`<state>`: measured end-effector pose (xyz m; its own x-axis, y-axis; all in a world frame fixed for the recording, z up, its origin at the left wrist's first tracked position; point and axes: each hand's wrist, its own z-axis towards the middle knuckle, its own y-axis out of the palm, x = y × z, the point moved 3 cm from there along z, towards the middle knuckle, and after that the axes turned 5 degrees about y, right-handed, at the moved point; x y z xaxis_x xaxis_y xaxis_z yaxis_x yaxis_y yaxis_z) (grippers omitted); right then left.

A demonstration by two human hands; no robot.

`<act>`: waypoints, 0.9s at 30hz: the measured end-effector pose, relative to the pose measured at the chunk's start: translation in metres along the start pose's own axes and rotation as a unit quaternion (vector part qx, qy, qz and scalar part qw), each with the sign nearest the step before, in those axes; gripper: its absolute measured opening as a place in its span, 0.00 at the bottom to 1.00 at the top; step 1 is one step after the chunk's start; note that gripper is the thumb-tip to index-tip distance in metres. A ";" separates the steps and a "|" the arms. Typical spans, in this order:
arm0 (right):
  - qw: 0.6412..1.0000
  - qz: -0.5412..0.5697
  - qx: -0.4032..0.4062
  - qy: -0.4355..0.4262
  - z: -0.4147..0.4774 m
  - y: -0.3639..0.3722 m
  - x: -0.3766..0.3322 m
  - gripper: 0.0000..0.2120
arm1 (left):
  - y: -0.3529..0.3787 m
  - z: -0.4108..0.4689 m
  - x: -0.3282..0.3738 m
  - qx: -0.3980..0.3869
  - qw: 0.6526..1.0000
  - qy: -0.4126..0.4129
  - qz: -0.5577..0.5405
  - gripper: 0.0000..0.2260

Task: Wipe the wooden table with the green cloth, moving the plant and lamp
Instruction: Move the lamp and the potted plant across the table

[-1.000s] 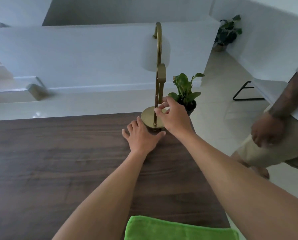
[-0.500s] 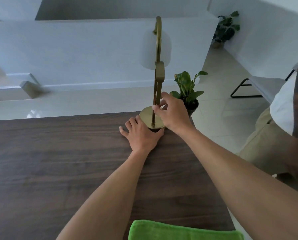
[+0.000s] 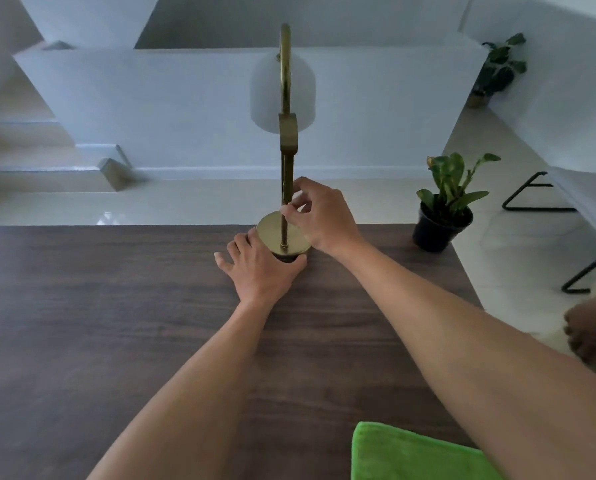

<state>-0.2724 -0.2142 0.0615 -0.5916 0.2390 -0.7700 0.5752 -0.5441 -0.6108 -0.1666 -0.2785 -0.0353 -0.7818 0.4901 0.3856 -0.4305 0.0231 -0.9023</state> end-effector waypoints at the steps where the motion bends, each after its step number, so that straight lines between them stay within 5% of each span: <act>1: 1.000 0.004 -0.006 -0.004 0.001 0.012 -0.009 0.06 | -0.007 0.002 -0.015 0.000 1.000 -0.005 0.005 0.45; 11: 0.998 0.012 -0.051 -0.020 0.009 0.110 -0.065 0.04 | -0.034 0.013 -0.122 -0.008 0.999 -0.044 0.020 0.46; 27: 0.999 -0.002 -0.050 -0.009 0.021 0.151 -0.076 0.04 | -0.028 0.034 -0.163 -0.002 0.999 -0.034 -0.001 0.46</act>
<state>-0.1524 -0.3316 0.0321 -0.6037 0.2251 -0.7648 0.6264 -0.4595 -0.6297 -0.0426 -0.3886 -0.0658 -0.8094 0.4304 0.3994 -0.4307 0.0273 -0.9021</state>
